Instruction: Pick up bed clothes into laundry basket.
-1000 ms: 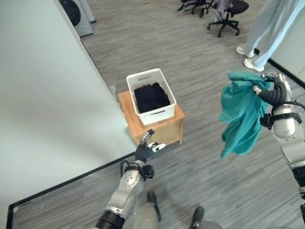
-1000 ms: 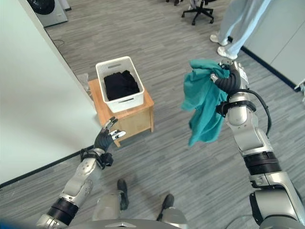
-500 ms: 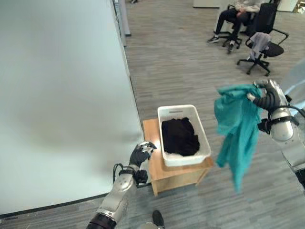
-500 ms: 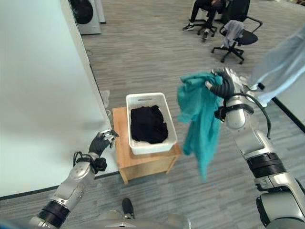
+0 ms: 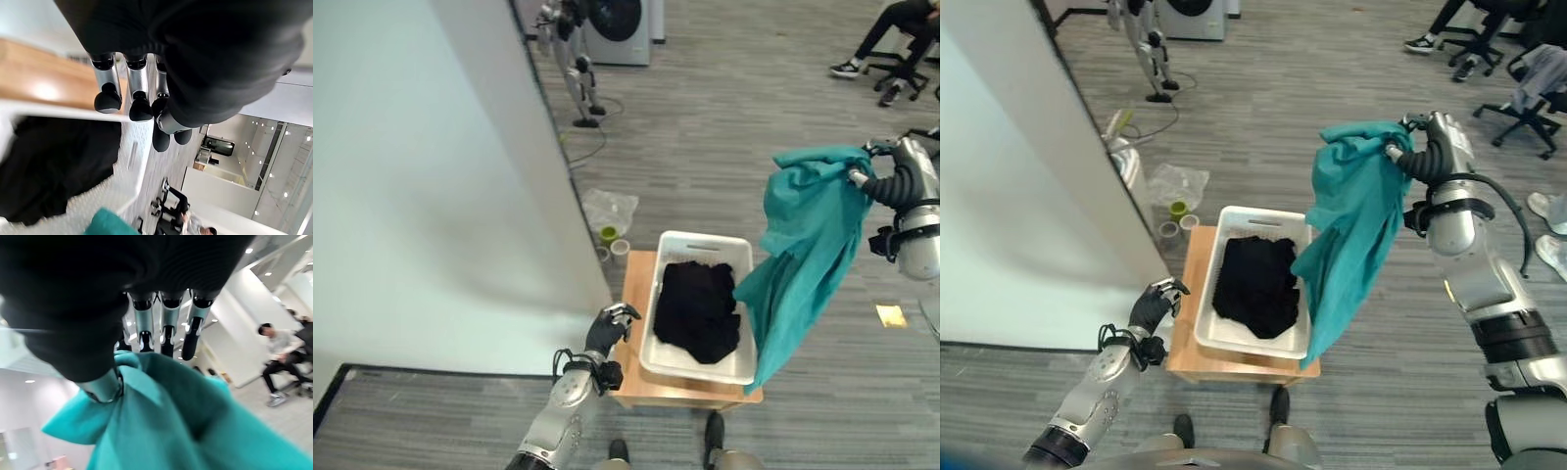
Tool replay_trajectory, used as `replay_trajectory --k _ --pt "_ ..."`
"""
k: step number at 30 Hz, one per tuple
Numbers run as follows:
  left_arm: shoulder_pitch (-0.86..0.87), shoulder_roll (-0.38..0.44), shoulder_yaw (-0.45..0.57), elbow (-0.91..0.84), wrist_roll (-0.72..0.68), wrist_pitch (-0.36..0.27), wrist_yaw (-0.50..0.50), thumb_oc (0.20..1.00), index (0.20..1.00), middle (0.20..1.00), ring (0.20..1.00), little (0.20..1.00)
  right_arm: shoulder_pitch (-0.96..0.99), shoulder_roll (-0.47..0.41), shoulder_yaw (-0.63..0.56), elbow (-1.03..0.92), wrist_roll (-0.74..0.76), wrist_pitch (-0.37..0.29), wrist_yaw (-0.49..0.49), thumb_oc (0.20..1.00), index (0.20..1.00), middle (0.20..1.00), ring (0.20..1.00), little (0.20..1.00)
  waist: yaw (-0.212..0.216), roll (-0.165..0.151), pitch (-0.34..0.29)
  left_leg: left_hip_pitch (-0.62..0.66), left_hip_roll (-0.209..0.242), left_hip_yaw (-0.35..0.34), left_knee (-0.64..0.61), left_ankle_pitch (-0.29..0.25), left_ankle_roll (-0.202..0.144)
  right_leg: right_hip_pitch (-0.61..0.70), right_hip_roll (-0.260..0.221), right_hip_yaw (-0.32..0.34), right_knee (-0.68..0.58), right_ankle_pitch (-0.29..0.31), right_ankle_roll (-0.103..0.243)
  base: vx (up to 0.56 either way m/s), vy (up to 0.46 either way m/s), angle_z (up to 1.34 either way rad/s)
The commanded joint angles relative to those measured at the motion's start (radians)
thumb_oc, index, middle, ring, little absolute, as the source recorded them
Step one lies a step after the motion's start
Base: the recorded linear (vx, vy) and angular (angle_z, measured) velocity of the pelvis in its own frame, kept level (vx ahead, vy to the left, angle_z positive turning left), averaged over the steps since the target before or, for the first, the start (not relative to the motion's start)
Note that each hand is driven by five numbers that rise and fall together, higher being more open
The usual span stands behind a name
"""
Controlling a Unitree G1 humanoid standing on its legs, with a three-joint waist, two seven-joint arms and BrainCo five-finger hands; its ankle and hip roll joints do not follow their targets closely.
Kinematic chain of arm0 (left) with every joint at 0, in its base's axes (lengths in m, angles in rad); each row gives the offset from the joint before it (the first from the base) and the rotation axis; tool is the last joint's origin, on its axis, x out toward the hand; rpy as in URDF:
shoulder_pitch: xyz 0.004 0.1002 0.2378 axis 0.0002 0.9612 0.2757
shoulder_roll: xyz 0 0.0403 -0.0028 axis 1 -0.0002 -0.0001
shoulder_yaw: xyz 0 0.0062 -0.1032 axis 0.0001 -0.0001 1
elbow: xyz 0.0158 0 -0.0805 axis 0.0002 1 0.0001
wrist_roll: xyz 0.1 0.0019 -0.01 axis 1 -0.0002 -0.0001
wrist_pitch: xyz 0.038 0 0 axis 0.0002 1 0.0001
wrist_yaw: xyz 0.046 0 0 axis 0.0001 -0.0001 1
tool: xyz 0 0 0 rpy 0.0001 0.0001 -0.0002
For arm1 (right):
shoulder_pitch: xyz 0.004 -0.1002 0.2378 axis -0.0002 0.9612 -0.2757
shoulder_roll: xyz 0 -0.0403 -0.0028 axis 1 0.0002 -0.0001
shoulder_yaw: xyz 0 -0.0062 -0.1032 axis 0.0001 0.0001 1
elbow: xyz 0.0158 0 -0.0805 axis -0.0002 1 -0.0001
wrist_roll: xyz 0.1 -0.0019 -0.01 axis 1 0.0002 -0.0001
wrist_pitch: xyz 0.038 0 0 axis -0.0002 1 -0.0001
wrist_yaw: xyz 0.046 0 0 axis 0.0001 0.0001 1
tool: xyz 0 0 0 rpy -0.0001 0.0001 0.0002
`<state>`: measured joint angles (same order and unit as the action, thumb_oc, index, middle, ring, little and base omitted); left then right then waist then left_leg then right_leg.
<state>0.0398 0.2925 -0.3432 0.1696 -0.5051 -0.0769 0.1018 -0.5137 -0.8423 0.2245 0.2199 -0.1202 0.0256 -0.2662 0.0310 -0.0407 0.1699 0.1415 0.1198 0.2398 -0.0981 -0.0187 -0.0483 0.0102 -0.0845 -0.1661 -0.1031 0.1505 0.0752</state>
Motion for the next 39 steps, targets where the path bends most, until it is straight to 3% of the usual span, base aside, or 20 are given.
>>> replay_trajectory --k 1,3,10,23,29,36,39 --pt "-0.038 0.016 -0.025 -0.036 -0.014 -0.043 -0.015 0.2 0.2 0.2 0.2 0.2 -0.151 0.014 0.049 0.03 -0.03 -0.035 0.022 0.2 0.2 0.2 0.2 0.2 0.055 -0.026 -0.047 -0.071 -0.021 0.015 0.011 0.0 -0.014 0.093 -0.113 -0.086 0.023 -0.146 0.106 0.05 -0.045 0.08" --pt "-0.033 0.022 -0.025 -0.034 -0.028 -0.036 -0.017 0.2 0.2 0.2 0.2 0.2 -0.209 0.056 0.093 0.075 -0.037 -0.028 0.021 0.2 0.2 0.2 0.2 0.2 0.073 -0.031 -0.046 -0.084 -0.009 0.006 0.011 0.01 -0.03 0.102 -0.106 -0.111 0.016 -0.154 0.098 0.05 -0.067 0.19" --pt "-0.021 0.046 -0.005 -0.043 -0.042 -0.031 -0.016 0.2 0.2 0.2 0.2 0.2 -0.345 0.06 0.106 0.082 0.017 -0.028 -0.021 0.2 0.2 0.2 0.2 0.2 0.075 -0.044 -0.053 -0.101 0.003 -0.007 0.011 0.027 -0.047 0.118 -0.095 -0.142 0.016 -0.169 0.085 0.04 -0.048 0.3" --pt "-0.042 0.027 -0.036 -0.054 -0.055 -0.03 -0.025 0.2 0.2 0.2 0.2 0.2 -0.423 -0.058 0.076 0.046 0.024 -0.028 -0.068 0.2 0.2 0.2 0.2 0.2 0.092 -0.072 -0.062 -0.085 0.001 -0.011 0.011 0.007 -0.045 0.144 -0.106 -0.167 0.016 -0.177 0.092 0.02 0.015 0.05" --pt "-0.056 0.028 -0.046 -0.044 -0.048 -0.03 -0.027 0.2 0.2 0.2 0.2 0.2 -0.438 -0.064 0.094 0.072 0.006 -0.02 -0.067 0.2 0.2 0.2 0.2 0.2 0.103 -0.076 -0.059 -0.09 0.001 -0.013 0.011 0.002 -0.044 0.137 -0.107 -0.166 0.016 -0.175 0.094 0.01 0.003 0.0" --pt "-0.064 0.02 -0.047 -0.037 -0.057 -0.03 -0.02 0.2 0.2 0.2 0.2 0.2 -0.434 -0.01 0.123 0.074 0.011 -0.021 -0.051 0.2 0.2 0.2 0.2 0.2 0.107 -0.066 -0.053 -0.1 -0.003 -0.017 0.011 0.002 -0.042 0.13 -0.11 -0.169 0.016 -0.174 0.095 0.0 0.0 0.0" --pt "-0.071 0.012 -0.05 -0.032 -0.062 -0.03 -0.015 0.2 0.2 0.2 0.2 0.2 -0.418 0.058 0.137 0.054 0.025 -0.03 -0.038 0.2 0.2 0.2 0.2 0.2 0.109 -0.06 -0.052 -0.098 -0.006 -0.02 0.011 -0.001 -0.04 0.133 -0.112 -0.168 0.016 -0.176 0.092 0.0 0.0 0.0"
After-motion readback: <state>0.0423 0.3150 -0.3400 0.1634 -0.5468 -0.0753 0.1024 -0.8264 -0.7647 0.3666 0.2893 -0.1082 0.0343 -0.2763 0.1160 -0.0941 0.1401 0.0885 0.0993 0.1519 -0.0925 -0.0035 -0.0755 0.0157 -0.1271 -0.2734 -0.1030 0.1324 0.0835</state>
